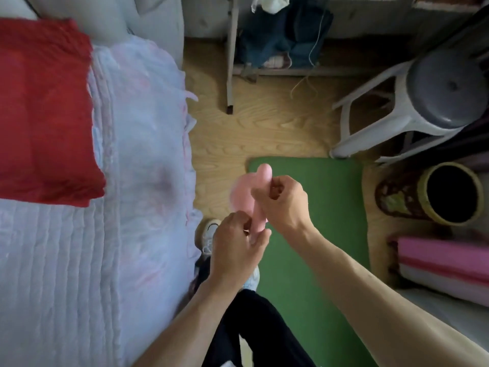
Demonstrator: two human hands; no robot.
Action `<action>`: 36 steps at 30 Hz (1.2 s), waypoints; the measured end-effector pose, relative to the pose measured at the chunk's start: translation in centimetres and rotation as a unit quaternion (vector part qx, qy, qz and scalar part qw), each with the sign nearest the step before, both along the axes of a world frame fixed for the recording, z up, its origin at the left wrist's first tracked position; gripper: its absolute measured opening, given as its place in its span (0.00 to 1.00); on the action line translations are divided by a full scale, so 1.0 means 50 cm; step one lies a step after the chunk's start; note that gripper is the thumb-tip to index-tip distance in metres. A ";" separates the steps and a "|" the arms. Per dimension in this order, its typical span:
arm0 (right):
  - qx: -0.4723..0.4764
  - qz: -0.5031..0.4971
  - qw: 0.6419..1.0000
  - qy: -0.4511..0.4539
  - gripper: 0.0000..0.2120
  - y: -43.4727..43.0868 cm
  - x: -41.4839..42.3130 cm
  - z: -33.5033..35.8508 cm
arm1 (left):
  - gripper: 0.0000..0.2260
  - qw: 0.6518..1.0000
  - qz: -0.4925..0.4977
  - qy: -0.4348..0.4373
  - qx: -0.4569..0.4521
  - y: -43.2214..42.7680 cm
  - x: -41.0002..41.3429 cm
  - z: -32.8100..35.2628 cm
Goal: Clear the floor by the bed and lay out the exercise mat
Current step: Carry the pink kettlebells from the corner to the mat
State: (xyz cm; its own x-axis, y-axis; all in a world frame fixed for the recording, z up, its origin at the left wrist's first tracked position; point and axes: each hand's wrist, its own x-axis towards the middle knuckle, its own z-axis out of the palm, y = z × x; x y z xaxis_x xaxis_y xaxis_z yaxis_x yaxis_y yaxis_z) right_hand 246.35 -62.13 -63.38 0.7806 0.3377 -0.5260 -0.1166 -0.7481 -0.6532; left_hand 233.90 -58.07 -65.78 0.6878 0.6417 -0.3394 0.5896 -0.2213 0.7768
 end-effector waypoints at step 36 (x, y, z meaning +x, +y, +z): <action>-0.100 -0.076 0.976 0.180 0.12 0.287 0.122 -0.870 | 0.08 0.990 -0.017 0.140 -0.015 0.273 0.136 -0.857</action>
